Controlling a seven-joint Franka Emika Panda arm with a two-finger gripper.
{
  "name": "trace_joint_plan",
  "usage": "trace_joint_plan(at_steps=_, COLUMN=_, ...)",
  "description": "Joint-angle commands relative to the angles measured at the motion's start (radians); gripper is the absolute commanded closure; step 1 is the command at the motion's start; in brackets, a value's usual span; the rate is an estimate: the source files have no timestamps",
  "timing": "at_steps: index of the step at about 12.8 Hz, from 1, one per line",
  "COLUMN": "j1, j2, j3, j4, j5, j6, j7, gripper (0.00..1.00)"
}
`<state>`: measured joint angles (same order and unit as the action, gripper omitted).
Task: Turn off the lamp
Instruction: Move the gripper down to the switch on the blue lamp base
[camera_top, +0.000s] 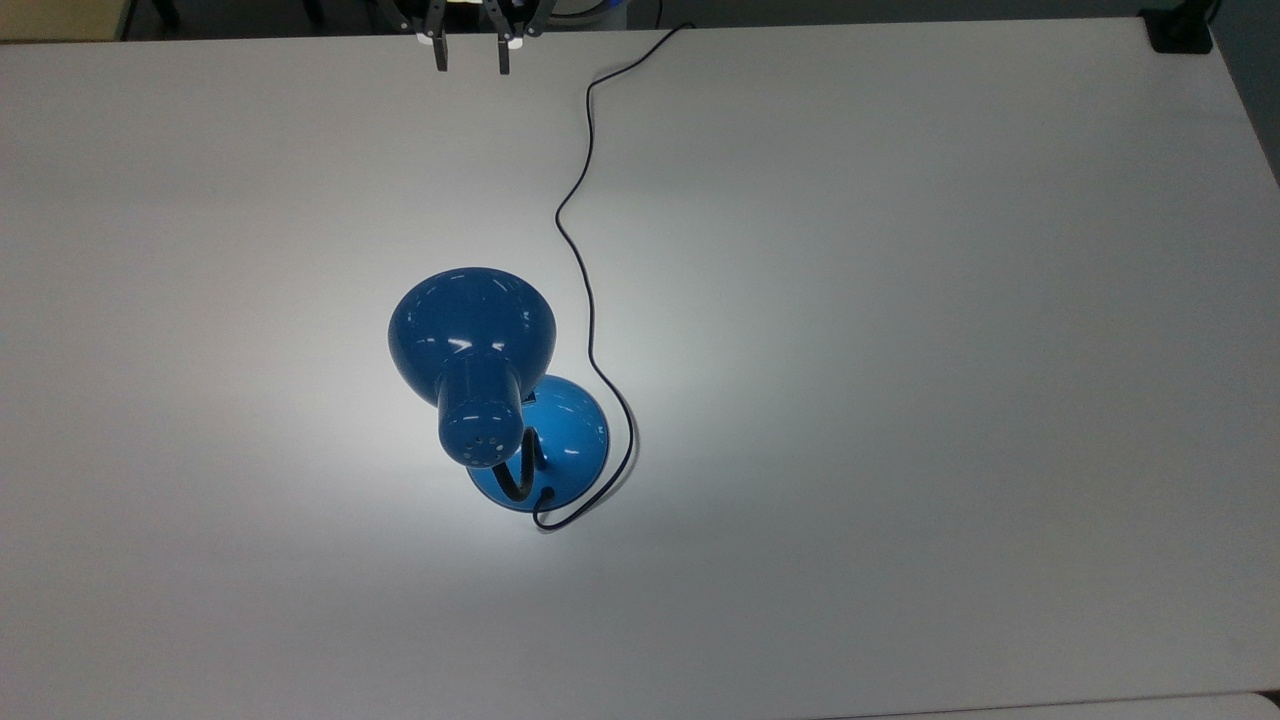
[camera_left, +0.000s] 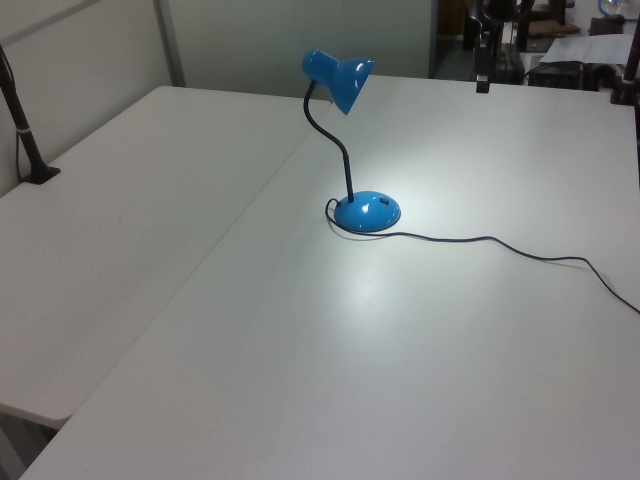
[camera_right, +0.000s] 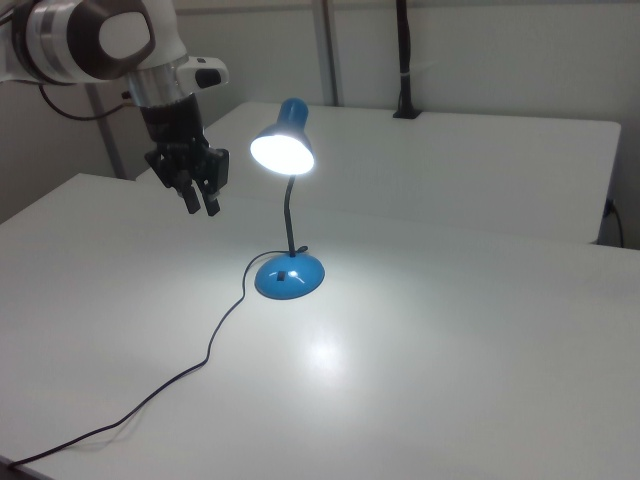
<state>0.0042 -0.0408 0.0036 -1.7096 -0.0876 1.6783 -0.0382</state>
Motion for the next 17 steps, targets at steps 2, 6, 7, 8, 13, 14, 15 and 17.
trace_joint_plan(at_steps=2, j1=0.0, j2=-0.007, j3=0.004, j4=-0.005, j5=0.005, j6=-0.022, j7=-0.029, gripper=1.0)
trace_joint_plan(at_steps=6, j1=0.007, j2=0.036, j3=0.004, j4=-0.008, j5=0.008, j6=0.024, j7=-0.04, gripper=1.0)
trace_joint_plan(at_steps=7, j1=0.008, j2=0.05, j3=0.004, j4=-0.012, j5=0.008, j6=0.047, j7=-0.04, gripper=1.0)
trace_joint_plan(at_steps=8, j1=0.008, j2=0.079, j3=0.004, j4=-0.01, j5=0.008, j6=0.066, j7=-0.04, gripper=1.0)
trace_joint_plan(at_steps=13, j1=0.01, j2=0.202, j3=0.006, j4=-0.007, j5=0.014, j6=0.225, j7=-0.04, gripper=1.0)
trace_joint_plan(at_steps=14, j1=0.011, j2=0.225, j3=0.009, j4=-0.007, j5=0.015, j6=0.254, j7=-0.04, gripper=1.0)
trace_joint_plan(at_steps=15, j1=0.016, j2=0.252, j3=0.01, j4=-0.007, j5=0.016, j6=0.285, j7=-0.04, gripper=1.0)
trace_joint_plan(at_steps=17, j1=0.027, j2=0.326, j3=0.009, j4=-0.007, j5=0.014, j6=0.389, j7=-0.039, gripper=1.0)
